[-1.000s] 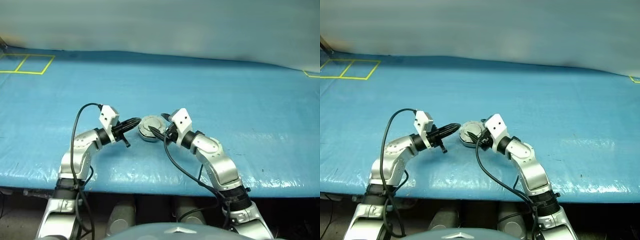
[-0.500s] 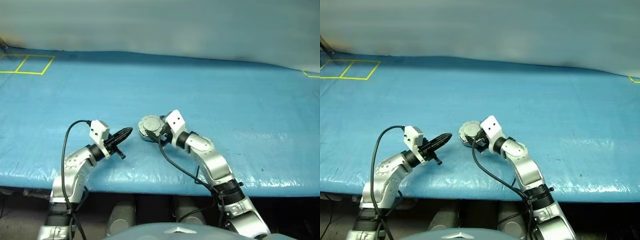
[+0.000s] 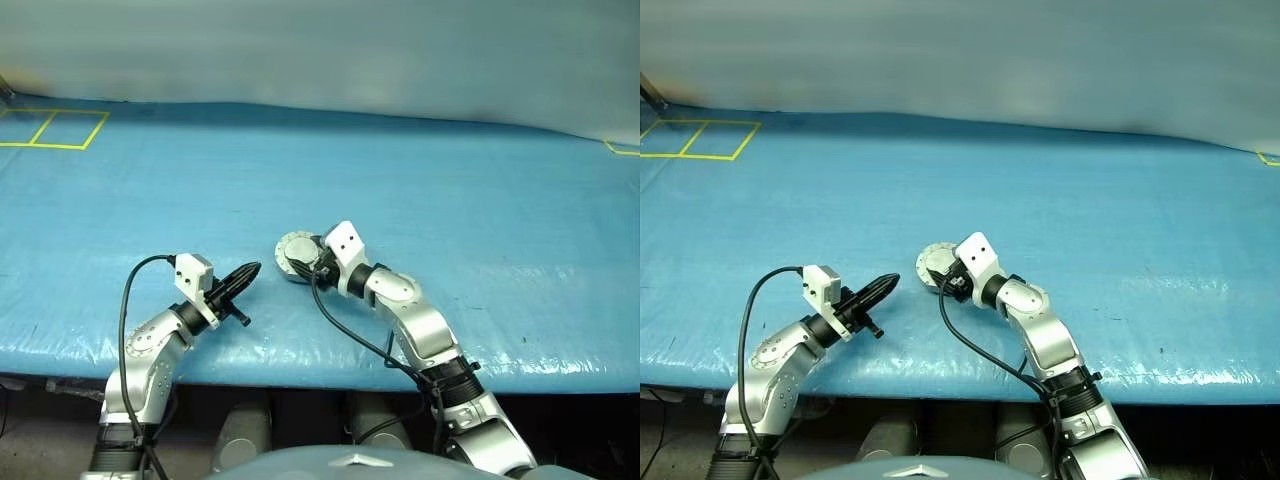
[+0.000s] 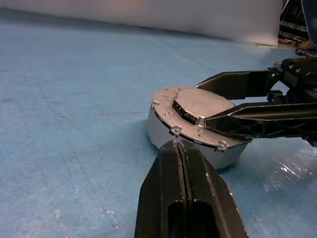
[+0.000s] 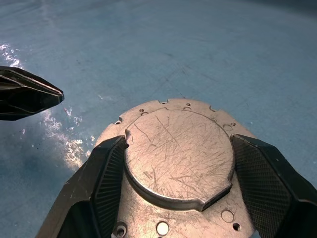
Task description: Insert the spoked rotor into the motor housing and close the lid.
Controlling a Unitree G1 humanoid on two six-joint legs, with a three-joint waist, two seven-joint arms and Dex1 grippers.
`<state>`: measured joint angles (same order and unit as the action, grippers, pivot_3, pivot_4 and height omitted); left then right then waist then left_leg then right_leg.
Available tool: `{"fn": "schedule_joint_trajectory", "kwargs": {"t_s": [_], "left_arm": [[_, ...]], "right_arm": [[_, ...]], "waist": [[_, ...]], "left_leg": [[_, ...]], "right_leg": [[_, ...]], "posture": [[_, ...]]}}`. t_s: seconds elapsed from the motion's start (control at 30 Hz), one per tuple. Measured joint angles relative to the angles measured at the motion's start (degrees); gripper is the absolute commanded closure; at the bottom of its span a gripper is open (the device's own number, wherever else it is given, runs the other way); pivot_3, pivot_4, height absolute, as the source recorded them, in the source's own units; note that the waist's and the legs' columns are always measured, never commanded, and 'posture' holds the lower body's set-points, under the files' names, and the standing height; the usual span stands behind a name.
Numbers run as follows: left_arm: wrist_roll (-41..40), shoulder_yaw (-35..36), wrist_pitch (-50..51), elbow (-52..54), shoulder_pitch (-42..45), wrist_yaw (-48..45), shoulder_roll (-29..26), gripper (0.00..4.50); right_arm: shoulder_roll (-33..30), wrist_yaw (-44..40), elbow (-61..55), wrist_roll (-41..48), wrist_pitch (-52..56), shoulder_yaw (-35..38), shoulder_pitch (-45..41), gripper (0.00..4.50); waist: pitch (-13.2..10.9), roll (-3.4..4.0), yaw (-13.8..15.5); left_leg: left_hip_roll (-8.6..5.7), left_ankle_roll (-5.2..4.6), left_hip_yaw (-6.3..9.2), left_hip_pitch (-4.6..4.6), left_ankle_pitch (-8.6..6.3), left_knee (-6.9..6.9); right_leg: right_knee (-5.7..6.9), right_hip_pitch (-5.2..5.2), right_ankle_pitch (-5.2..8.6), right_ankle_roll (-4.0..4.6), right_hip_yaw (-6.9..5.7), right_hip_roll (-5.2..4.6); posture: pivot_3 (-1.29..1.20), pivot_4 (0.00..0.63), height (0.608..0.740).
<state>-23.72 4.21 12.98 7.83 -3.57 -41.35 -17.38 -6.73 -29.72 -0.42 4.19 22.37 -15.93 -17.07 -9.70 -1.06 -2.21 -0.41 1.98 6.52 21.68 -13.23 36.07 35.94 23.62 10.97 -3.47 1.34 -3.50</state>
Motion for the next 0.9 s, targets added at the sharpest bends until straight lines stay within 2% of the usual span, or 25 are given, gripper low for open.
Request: {"fn": "schedule_joint_trajectory", "kwargs": {"t_s": [0.23,0.47,0.9], "left_arm": [[0.02,-0.24,-1.93,-0.21,-0.3,-0.14,0.28,4.5],[0.02,-0.32,-2.42,-0.96,-0.29,-0.28,0.4,4.5],[0.01,-0.69,-2.42,-1.02,-0.12,-1.35,0.47,4.5]], "right_arm": [[1.08,0.14,-1.1,1.77,3.27,0.53,-0.12,1.48],[-0.76,0.96,0.13,-1.59,-0.44,-1.69,-0.42,1.48],[-2.4,-1.0,0.88,-0.58,-0.5,-1.39,-1.72,1.48]], "waist": [[0.0,0.0,-0.01],[0.0,0.01,-0.03],[0.0,0.01,0.04]], "left_leg": [[0.0,0.0,0.0,0.0,0.0,0.0],[0.0,0.0,-0.01,0.0,0.0,0.0],[0.0,0.0,0.0,-0.01,0.0,0.01]], "right_leg": [[0.0,0.0,0.0,0.0,0.0,0.0],[0.0,-0.01,0.01,0.0,0.0,0.0],[0.0,-0.02,0.01,0.0,0.0,0.0]], "posture": [[0.0,0.15,0.74],[0.0,0.15,0.74],[0.0,0.15,0.74]]}}
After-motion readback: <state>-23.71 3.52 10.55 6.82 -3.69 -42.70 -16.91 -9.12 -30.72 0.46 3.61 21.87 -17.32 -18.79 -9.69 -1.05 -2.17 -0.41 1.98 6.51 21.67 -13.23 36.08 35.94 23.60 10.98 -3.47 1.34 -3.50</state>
